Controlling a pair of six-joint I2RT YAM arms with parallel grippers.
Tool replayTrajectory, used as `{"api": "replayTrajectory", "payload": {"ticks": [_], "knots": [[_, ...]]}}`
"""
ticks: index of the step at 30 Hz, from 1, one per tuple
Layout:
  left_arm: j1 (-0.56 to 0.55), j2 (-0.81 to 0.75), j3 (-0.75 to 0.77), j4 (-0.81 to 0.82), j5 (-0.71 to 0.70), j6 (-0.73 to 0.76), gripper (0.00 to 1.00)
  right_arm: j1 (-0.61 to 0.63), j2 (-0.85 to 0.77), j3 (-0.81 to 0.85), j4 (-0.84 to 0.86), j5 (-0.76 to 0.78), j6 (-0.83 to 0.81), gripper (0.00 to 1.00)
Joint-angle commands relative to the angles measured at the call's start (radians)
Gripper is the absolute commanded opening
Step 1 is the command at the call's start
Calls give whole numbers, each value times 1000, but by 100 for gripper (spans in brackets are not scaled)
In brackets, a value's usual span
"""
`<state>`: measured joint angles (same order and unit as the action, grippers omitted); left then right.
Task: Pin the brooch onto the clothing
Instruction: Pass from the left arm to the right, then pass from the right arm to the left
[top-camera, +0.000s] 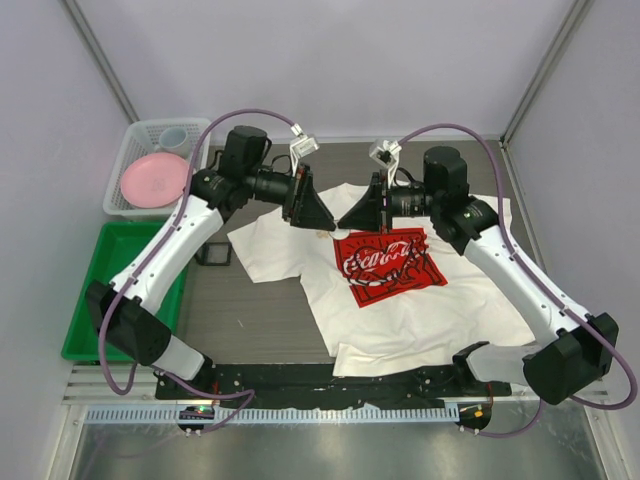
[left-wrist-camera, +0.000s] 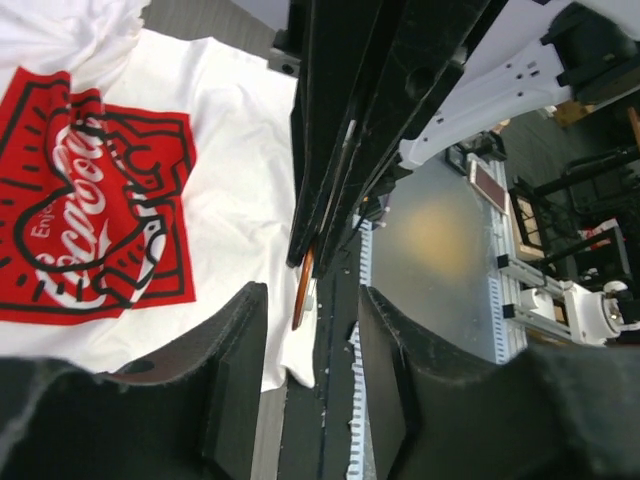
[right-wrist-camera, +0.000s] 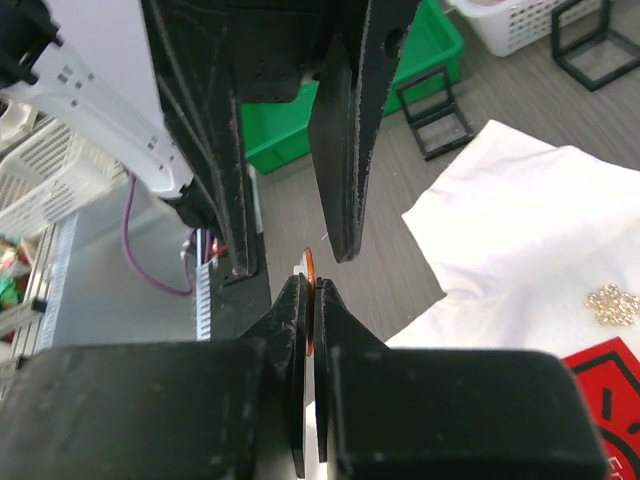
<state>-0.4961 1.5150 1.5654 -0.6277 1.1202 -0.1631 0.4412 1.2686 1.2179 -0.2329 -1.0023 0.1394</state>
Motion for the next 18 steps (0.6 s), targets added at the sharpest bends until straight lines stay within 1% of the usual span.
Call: {"api": "replayTrajectory", "payload": {"ticks": [1,2,3,4,9,11,13,18], "knots": [[21,-114,-83,230,-123,-152,48,1,-70,-47,154,151,115,1],[22,-133,-144,329,-146,-182,50,-1,-81,-61,187,163,149,1],[24,-148,-166,367,-178,-203,52,1,-96,-76,243,175,178,1],[24,-165,-188,423,-184,-251,54,1,-103,-99,283,185,243,1],[21,-162,-243,450,-223,-317,58,-1,-106,-147,453,168,420,1],[22,-164,-266,511,-223,-380,57,1,-104,-156,474,168,466,1],[24,-164,-278,566,-223,-420,57,1,-101,-161,481,169,473,1],[22,-167,-294,623,-243,-513,54,1,-101,-166,475,195,480,1]]}}
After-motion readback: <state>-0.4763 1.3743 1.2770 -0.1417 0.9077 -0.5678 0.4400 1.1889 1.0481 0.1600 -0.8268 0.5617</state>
